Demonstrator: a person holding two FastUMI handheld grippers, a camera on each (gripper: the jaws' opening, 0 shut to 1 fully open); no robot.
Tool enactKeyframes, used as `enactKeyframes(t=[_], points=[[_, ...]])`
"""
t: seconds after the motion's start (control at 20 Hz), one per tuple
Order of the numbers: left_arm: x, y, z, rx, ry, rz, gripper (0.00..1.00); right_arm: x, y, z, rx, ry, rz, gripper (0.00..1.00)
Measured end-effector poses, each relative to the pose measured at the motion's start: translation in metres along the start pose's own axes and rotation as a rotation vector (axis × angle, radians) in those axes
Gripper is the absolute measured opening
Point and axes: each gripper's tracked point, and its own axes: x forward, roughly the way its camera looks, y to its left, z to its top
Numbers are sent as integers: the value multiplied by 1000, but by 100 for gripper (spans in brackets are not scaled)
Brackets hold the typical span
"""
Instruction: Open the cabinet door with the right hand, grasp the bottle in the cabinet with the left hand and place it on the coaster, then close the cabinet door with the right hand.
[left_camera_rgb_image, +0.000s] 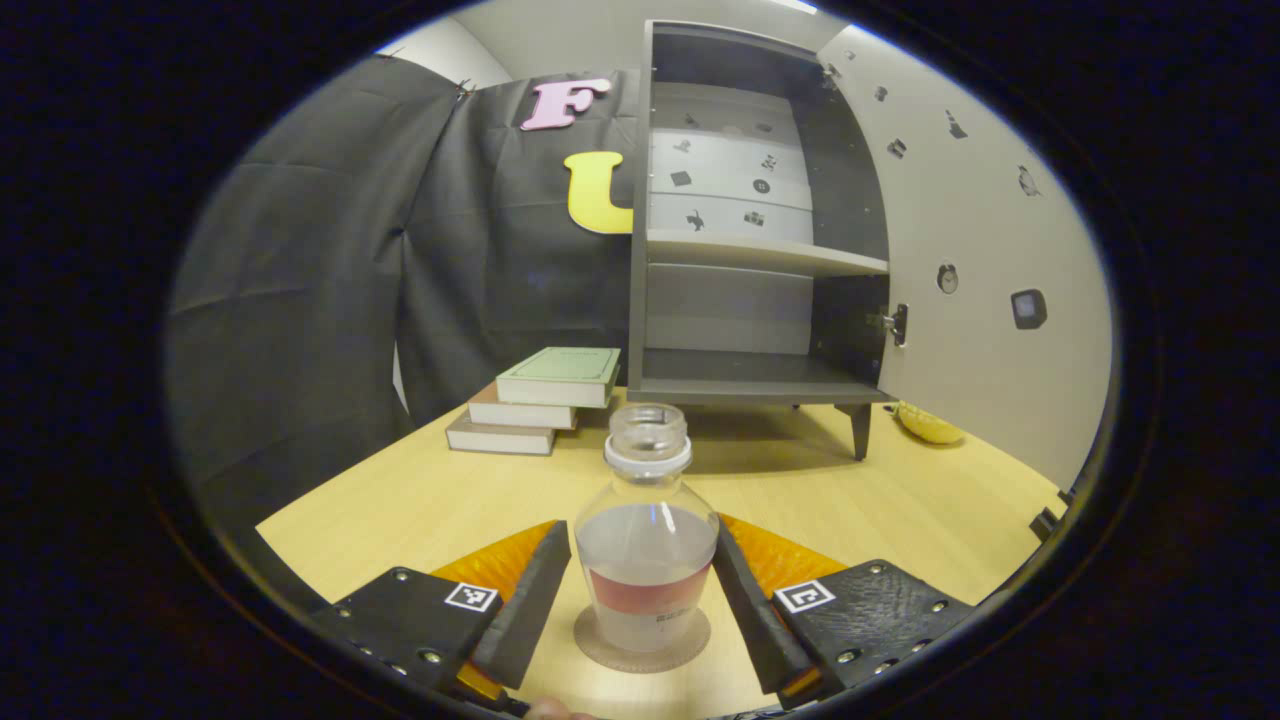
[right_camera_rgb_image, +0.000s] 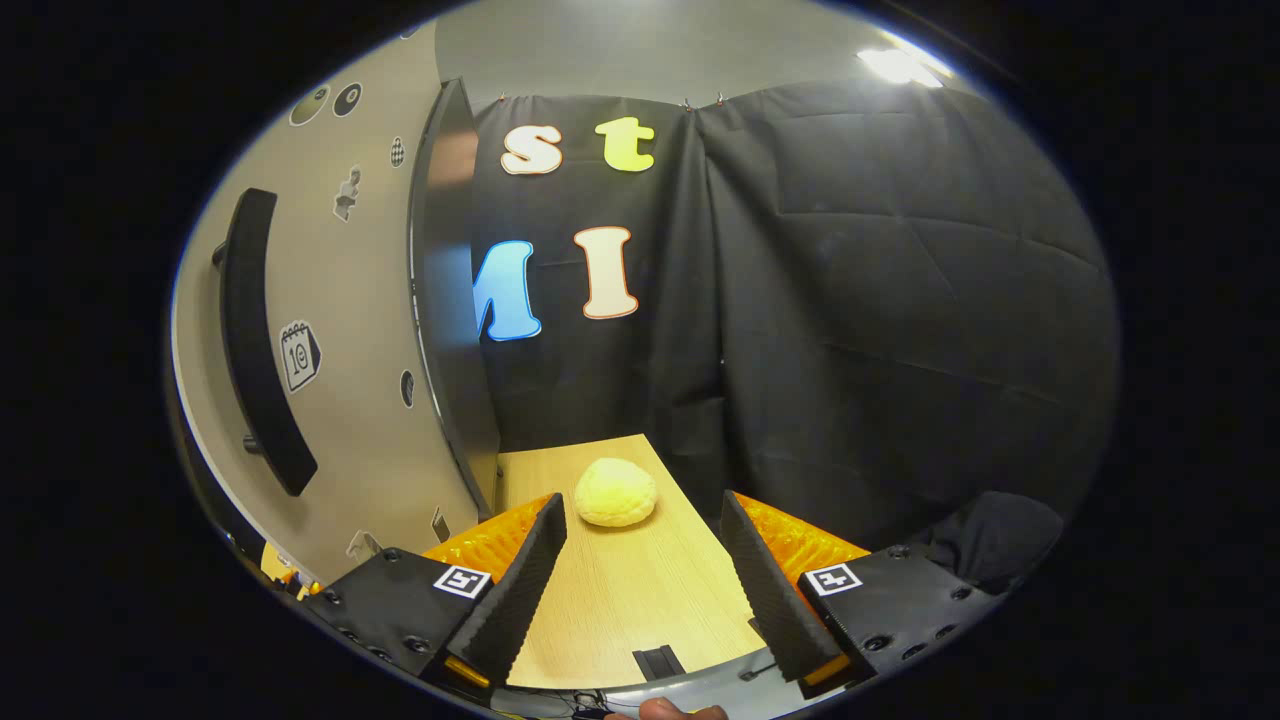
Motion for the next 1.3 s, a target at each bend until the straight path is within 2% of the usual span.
enactKeyframes(t=[0.25,0.35,0.4,0.45,0.5,0.55,0.6,0.65,0.7,0.75,0.8,0.85,0.9,0.95,1.05,1.2,1.3], points=[[-23,-10,62,25,-59,-40,83,-3,4,2,12,12,25,98],[-37,-12,92,42,-93,-29,84,6,6,9,17,-1,44,98],[-44,-13,108,50,-108,-17,84,13,7,13,16,-6,53,93],[-51,-14,119,62,-112,-2,84,20,9,14,15,-6,67,93],[-58,-17,131,79,-113,6,84,24,10,19,18,-12,85,98],[-66,-21,144,95,-121,16,82,27,12,27,22,-28,105,98],[-72,-24,157,107,-124,29,84,30,13,35,25,-45,124,98],[-80,-28,167,110,-123,45,82,33,14,39,28,-58,142,93],[-88,-33,178,103,-119,63,84,36,15,44,33,-62,165,93],[-95,-38,186,86,-108,80,84,37,19,46,33,-69,194,98],[-102,-42,192,66,-86,97,84,38,20,53,26,-82,217,98],[-107,-46,200,47,-73,111,84,38,20,57,17,-93,238,93],[-114,-52,210,33,-79,120,82,40,23,62,12,-101,269,93],[-121,-60,223,24,-89,124,82,41,28,65,17,-106,301,98],[-131,-68,239,11,-92,138,82,43,34,66,23,-91,353,98],[-137,-82,262,-20,-94,117,83,37,32,79,9,-117,358,98],[-138,-70,270,-11,-67,167,82,29,39,84,-6,-133,361,98]])
